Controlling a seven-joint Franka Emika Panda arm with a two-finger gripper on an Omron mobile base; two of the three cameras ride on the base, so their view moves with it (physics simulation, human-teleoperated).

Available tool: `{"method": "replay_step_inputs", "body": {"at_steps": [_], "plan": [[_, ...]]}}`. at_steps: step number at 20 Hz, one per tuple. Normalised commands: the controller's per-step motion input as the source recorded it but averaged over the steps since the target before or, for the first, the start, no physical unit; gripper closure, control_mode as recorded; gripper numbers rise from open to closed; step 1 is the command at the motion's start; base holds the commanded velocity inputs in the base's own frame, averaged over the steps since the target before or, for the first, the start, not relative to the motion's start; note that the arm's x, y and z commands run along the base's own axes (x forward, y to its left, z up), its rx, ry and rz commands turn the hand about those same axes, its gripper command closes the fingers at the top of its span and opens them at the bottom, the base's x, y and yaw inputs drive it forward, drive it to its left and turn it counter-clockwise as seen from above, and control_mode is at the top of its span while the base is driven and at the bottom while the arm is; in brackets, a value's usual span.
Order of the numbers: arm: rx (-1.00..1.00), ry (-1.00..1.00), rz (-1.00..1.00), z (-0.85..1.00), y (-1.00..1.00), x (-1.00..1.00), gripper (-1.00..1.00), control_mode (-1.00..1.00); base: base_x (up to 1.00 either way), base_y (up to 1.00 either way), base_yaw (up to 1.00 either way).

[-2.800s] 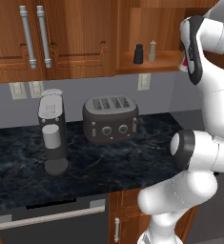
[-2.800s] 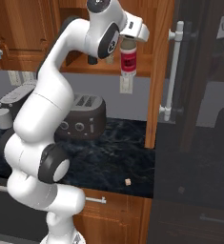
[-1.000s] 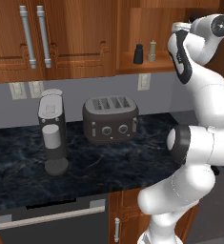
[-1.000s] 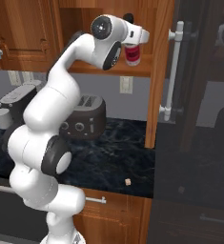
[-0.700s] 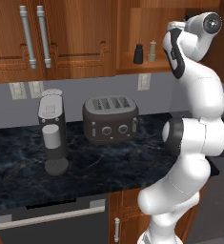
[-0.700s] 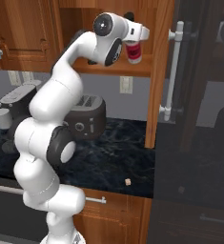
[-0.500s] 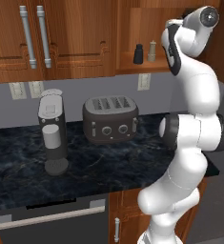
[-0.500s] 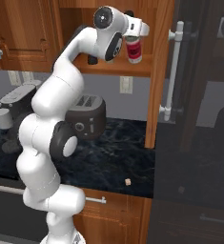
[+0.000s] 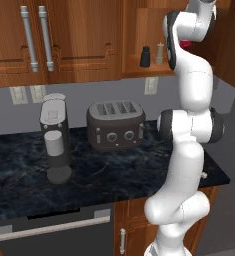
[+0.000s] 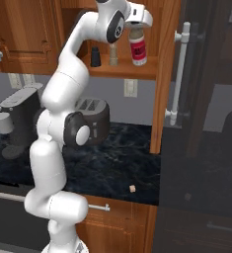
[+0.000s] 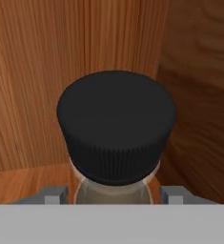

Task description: There are various items on the counter. Only move the condiments/shakers into the cabinet.

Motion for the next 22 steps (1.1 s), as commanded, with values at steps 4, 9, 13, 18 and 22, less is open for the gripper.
{"method": "replay_step_inputs", "body": {"at_steps": [4,9,13,18,22], "plan": [[-0.05,0.0,0.0,-0.48,0.0,0.21,1.0,-1.0,0.0,0.0,0.0],[0.0,-0.1,0.0,-0.82,-0.04,0.13,1.0,-1.0,0.0,0.0,0.0],[-0.01,-0.2,0.0,-1.0,-0.09,-0.03,1.0,-1.0,0.0,0.0,0.0],[0.01,-0.12,0.0,-0.57,-0.01,-0.03,-1.0,-1.0,0.0,0.0,0.0],[-0.06,-0.04,0.0,-0.19,-0.01,0.24,-1.0,-1.0,0.0,0.0,0.0]]}}
